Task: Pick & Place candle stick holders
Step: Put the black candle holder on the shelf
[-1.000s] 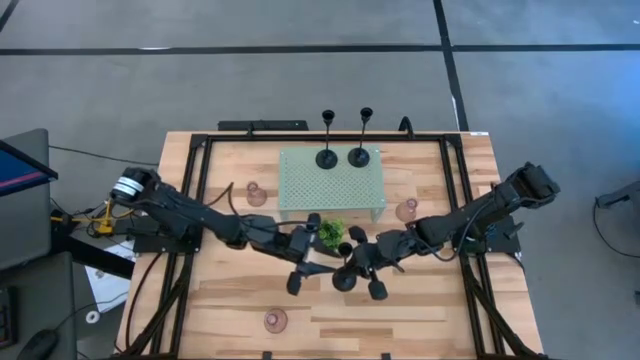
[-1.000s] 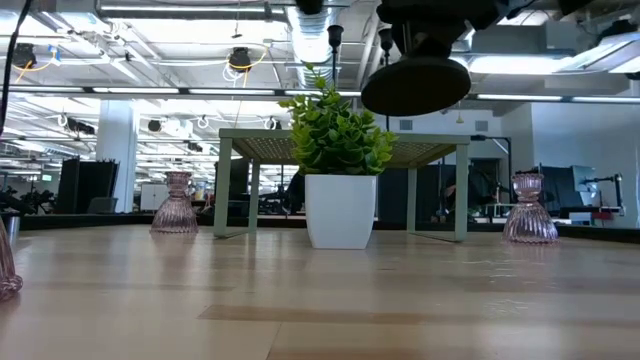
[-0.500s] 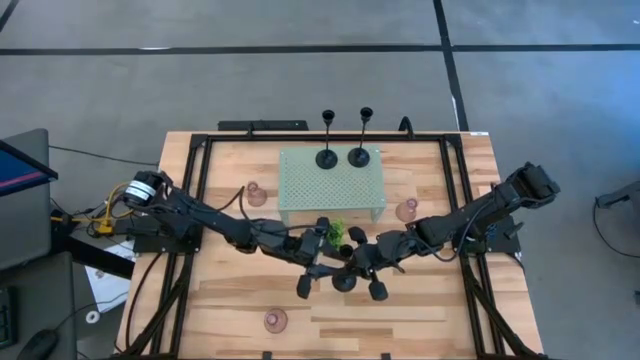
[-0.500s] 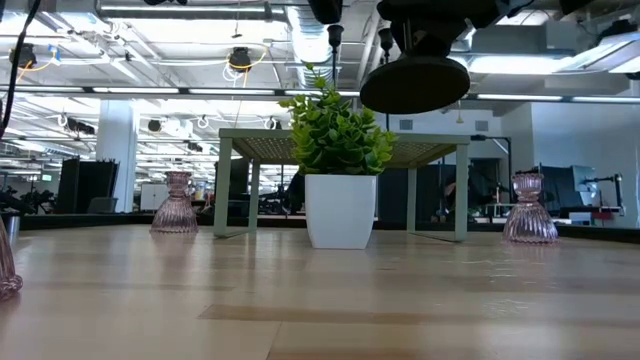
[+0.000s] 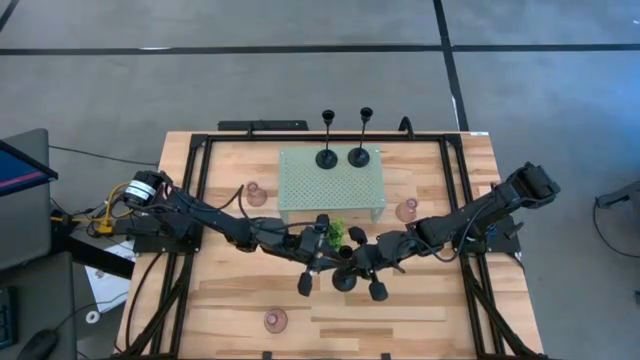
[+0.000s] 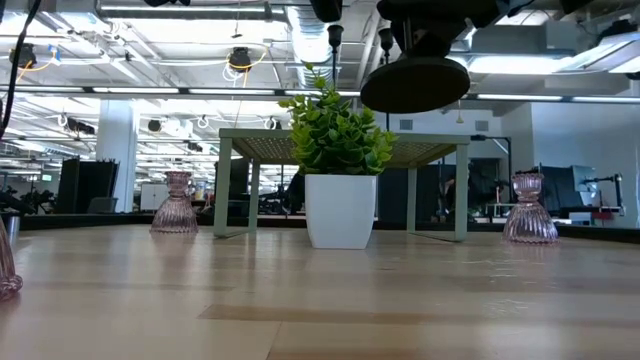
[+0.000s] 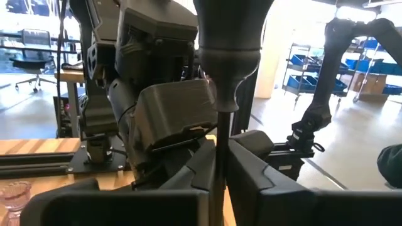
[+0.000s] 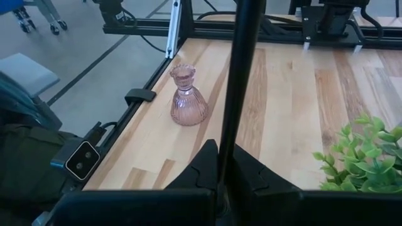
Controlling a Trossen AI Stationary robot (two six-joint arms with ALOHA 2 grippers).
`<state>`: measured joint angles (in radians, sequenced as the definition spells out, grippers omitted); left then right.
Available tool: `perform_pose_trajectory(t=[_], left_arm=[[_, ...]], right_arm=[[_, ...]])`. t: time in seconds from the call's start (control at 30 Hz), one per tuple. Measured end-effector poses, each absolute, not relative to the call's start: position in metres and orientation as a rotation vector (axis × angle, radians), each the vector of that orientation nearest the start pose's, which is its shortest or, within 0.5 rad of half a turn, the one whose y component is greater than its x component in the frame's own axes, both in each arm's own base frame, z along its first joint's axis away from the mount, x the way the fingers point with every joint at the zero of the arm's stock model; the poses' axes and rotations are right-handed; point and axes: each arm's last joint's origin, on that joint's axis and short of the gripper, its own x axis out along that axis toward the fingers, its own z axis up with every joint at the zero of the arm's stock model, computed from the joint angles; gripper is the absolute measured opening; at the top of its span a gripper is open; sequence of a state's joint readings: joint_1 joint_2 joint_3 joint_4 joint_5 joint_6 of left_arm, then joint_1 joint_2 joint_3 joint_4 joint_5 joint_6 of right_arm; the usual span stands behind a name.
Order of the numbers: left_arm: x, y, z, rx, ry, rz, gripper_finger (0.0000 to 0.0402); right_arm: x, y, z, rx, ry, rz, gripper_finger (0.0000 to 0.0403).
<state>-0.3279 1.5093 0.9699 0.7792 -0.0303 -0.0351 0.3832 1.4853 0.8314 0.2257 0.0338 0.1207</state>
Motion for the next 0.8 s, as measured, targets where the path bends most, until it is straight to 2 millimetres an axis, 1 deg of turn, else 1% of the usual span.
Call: perform_pose_trajectory(t=[0.1, 0.2, 0.3, 0.43, 0.53, 0.63, 0.73, 0.8], left_arm=[[0.321, -0.108, 0.316, -0.073, -0.232, -0.301, 0.0014], [0.321, -0.108, 0.316, -0.072, -0.232, -0.304, 0.0022], [0.319, -0.109, 0.317, -0.069, -0.223, -0.32, 0.0015], [0.313, -0.106, 0.324, -0.057, -0.214, -0.327, 0.0014], [0.307, -0.104, 0.33, -0.039, -0.221, -0.319, 0.0013], [0.298, -0.101, 0.339, -0.016, -0.21, -0.312, 0.0013], [0.286, -0.095, 0.347, 0.002, -0.179, -0.251, 0.0013], [0.276, -0.09, 0.355, 0.02, -0.172, -0.195, 0.0013]], right_arm=[[0.294, 0.118, 0.225, 0.029, 0.442, 0.32, 0.0007], [0.292, 0.118, 0.226, 0.033, 0.449, 0.341, 0.0027], [0.283, 0.115, 0.237, 0.044, 0.457, 0.393, 0.0052], [0.264, 0.11, 0.255, 0.068, 0.484, 0.428, 0.0069], [0.246, 0.105, 0.269, 0.088, 0.505, 0.431, 0.0074], [0.227, 0.101, 0.28, 0.118, 0.533, 0.429, 0.0075], [0.21, 0.103, 0.285, 0.12, 0.564, 0.424, 0.0065], [0.201, 0.107, 0.284, 0.078, 0.592, 0.383, 0.0048]])
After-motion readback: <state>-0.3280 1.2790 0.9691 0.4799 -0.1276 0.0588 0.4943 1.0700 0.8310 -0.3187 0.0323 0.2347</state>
